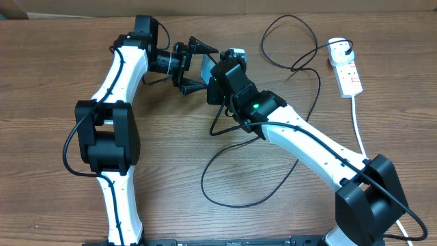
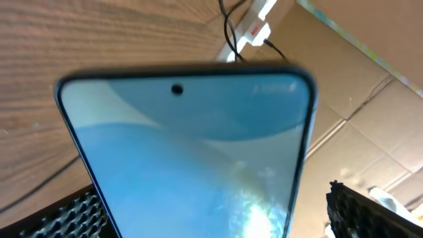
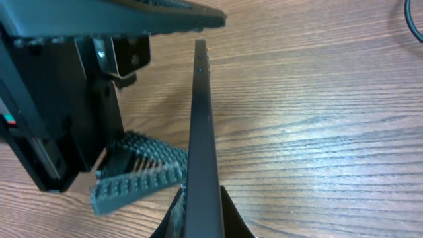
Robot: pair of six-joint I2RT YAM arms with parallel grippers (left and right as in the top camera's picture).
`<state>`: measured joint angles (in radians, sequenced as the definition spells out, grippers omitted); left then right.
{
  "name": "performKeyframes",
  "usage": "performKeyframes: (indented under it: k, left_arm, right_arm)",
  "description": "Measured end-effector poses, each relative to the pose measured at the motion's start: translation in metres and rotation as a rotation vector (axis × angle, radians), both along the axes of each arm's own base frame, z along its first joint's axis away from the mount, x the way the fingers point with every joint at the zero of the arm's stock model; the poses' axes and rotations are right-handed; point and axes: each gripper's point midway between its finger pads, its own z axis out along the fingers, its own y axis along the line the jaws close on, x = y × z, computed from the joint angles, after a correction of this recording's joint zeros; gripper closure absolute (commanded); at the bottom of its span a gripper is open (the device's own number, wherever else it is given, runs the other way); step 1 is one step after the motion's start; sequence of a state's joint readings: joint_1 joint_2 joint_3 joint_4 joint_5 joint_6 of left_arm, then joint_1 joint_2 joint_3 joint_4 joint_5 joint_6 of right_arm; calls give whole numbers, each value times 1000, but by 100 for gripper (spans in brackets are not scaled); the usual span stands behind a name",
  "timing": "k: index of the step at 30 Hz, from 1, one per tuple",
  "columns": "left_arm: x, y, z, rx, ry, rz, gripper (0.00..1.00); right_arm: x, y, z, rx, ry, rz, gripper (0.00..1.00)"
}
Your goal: Plug charger to phone and switch on socket
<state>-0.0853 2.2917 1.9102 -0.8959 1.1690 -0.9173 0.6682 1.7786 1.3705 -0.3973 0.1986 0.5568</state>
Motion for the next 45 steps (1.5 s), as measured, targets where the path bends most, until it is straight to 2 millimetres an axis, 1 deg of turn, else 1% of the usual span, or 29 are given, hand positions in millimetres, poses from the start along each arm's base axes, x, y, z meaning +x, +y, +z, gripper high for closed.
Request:
performKeyframes:
  k: [3, 8, 12, 15, 19, 22, 23, 25, 30, 33, 35, 37, 40, 45]
  left_arm:
    - [6, 1, -2, 23, -43, 6, 0]
    - [15, 1, -1, 31, -145, -6, 0]
    - [22, 1, 1, 36, -247, -27, 0]
    - [23, 1, 2, 41, -313, -50, 0]
    - [25, 3, 1, 66, -406, -82, 0]
    - [25, 6, 12, 107, -484, -95, 0]
    - [25, 8, 20, 132, -518, -97, 0]
    - [22, 14, 41, 196, -591, -94, 0]
    - [8, 38, 103, 440, -771, -55, 0]
    - [0, 55, 134, 596, -850, -15, 0]
    - [0, 64, 144, 676, -881, 8, 0]
    - [1, 73, 144, 745, -880, 24, 0]
    - [0, 83, 132, 812, -835, 25, 0]
    - [4, 95, 127, 885, -819, 40, 0]
  right_arm:
    - [0, -5, -3, -23, 6, -11, 96]
    - [2, -21, -9, -54, 31, -41, 96]
    - [12, -45, -12, -68, 48, -94, 96]
    - [18, -66, -17, -84, 72, -137, 96]
    - [26, -84, -19, -58, 96, -163, 96]
    - [30, -92, -20, -22, 117, -165, 96]
    - [31, -95, -20, -11, 123, -164, 96]
    - [35, -98, -18, 20, 128, -161, 96]
    - [44, -99, -12, 92, 121, -136, 96]
    - [48, -89, -3, 146, 95, -97, 96]
    - [51, -83, 2, 175, 79, -72, 96]
    - [52, -76, 8, 205, 64, -45, 96]
    - [54, -73, 12, 221, 51, -31, 96]
    - [52, -71, 11, 227, 60, -22, 96]
